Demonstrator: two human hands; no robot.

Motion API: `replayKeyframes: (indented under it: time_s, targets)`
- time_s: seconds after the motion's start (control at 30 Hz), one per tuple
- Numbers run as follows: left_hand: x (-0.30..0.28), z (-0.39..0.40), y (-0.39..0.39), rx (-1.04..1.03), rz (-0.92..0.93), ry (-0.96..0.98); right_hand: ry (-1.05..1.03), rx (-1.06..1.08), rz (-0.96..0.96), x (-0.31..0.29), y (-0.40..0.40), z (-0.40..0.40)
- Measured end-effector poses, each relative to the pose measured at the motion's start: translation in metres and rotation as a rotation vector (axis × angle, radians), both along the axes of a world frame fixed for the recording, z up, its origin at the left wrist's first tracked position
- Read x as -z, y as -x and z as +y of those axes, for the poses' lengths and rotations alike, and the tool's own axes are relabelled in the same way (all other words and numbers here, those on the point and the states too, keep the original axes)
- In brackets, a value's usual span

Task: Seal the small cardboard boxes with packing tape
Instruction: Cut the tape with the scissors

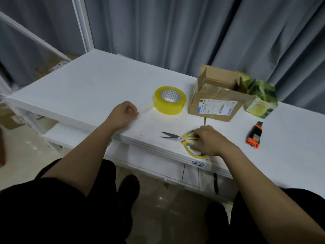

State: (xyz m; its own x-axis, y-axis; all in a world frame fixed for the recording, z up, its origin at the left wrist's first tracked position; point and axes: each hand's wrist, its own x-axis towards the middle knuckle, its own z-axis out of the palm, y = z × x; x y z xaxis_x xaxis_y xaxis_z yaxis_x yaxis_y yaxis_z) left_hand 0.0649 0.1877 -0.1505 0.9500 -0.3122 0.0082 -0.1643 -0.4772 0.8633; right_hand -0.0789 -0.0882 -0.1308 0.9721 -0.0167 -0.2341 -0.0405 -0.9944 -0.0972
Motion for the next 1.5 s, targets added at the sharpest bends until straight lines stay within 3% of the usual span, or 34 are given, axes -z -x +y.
replayKeyframes:
  time_s: [0.1,0.23,0.3,0.4,0.57,0.87,0.97,1.07,1.2,1.37,1.5]
  targets:
    - [0.001,0.002,0.001,-0.004,-0.019,-0.012,-0.036,-0.005,-0.108,-0.012,-0.001,0.009]
    - [0.002,0.005,-0.004,-0.03,0.004,0.037,-0.414,0.133,-0.3,-0.018,-0.028,0.035]
    - [0.001,0.007,-0.01,-0.024,0.022,0.061,-0.473,0.148,-0.391,-0.019,-0.062,0.05]
    - [-0.002,0.011,-0.021,-0.006,0.024,0.034,-0.356,0.181,-0.475,-0.013,-0.116,0.066]
    - [-0.003,0.025,-0.037,-0.001,0.022,-0.004,-0.068,0.076,-0.418,0.008,-0.159,0.067]
    - [0.004,0.037,-0.052,-0.048,0.038,-0.173,-0.073,0.049,-0.284,0.006,-0.161,0.051]
    - [0.002,0.036,-0.051,-0.04,0.005,-0.118,-0.119,0.116,-0.166,-0.006,-0.162,0.051]
    - [-0.003,0.036,-0.051,0.02,0.02,-0.048,-0.164,0.14,-0.248,-0.017,-0.155,0.052]
    - [-0.007,0.035,-0.05,0.032,0.019,-0.012,0.19,0.012,-0.398,-0.043,-0.139,0.051]
    - [-0.007,0.032,-0.047,-0.031,0.045,0.07,0.606,-0.182,-0.243,-0.079,-0.121,0.062]
    - [-0.008,0.03,-0.046,-0.052,0.053,0.119,0.776,-0.268,-0.158,-0.088,-0.118,0.085]
